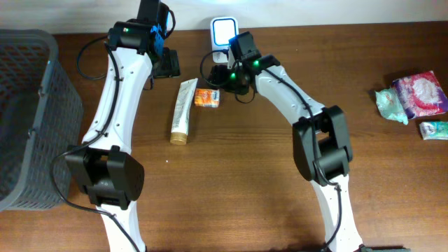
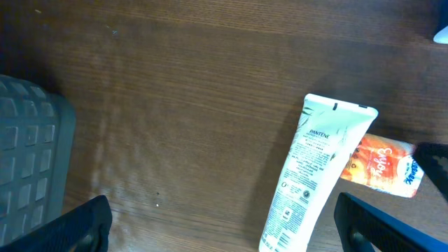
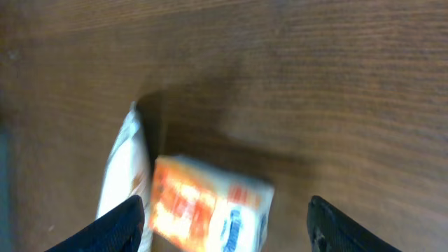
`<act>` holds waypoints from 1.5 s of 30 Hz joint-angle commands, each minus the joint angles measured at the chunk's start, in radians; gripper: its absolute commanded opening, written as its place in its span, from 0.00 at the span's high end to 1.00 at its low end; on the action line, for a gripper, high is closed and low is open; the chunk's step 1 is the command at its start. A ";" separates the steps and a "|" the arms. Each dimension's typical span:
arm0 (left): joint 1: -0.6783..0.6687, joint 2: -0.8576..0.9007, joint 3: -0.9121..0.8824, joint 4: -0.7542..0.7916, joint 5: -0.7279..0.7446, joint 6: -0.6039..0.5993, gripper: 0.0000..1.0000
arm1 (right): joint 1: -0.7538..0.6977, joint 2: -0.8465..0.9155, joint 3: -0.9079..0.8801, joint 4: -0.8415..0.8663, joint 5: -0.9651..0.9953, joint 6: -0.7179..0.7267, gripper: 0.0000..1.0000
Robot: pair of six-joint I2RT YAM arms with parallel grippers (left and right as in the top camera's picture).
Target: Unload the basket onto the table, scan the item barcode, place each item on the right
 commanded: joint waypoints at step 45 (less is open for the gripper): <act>-0.003 -0.011 0.001 0.000 -0.010 -0.010 0.01 | -0.429 0.003 0.069 -0.755 -1.205 -0.908 0.96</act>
